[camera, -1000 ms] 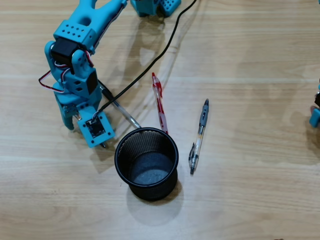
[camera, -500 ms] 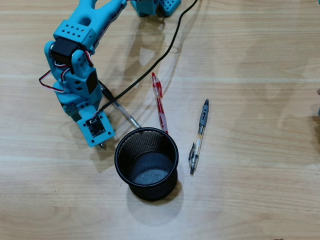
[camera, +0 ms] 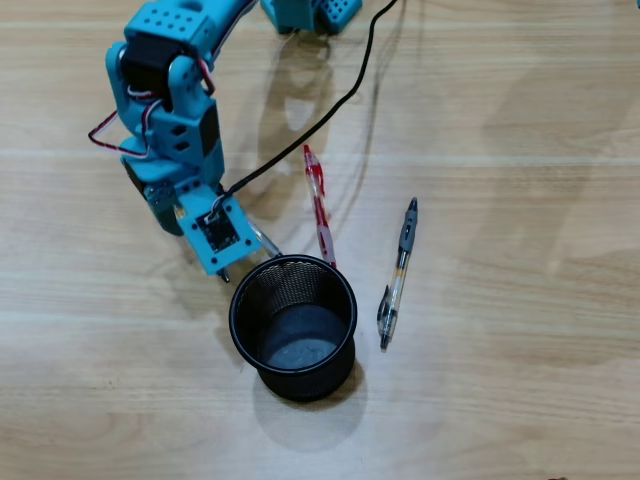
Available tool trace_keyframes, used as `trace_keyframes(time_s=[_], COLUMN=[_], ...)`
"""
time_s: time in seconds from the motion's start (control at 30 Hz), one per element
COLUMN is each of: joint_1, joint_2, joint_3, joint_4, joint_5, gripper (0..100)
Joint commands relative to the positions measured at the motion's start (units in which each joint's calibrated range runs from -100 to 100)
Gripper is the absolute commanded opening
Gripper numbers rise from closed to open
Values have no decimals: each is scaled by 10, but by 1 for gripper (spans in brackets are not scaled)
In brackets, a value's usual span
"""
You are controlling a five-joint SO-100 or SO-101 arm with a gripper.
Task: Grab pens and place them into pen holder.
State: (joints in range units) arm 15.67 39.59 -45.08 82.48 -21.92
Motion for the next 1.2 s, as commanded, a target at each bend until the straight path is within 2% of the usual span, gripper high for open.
trace_keyframes(time_s=[0.0, 0.3, 0.47, 0.97, 1.17], joint_1=[-16, -18, -33, -219, -267], joint_2=[-112, -347, -447, -486, -468], joint_3=[52, 301, 384, 402, 398], joint_4=[-2, -82, -121, -307, -387], joint_5=[-3, -4, 1, 69, 66], gripper=[2, 2, 2, 3, 2])
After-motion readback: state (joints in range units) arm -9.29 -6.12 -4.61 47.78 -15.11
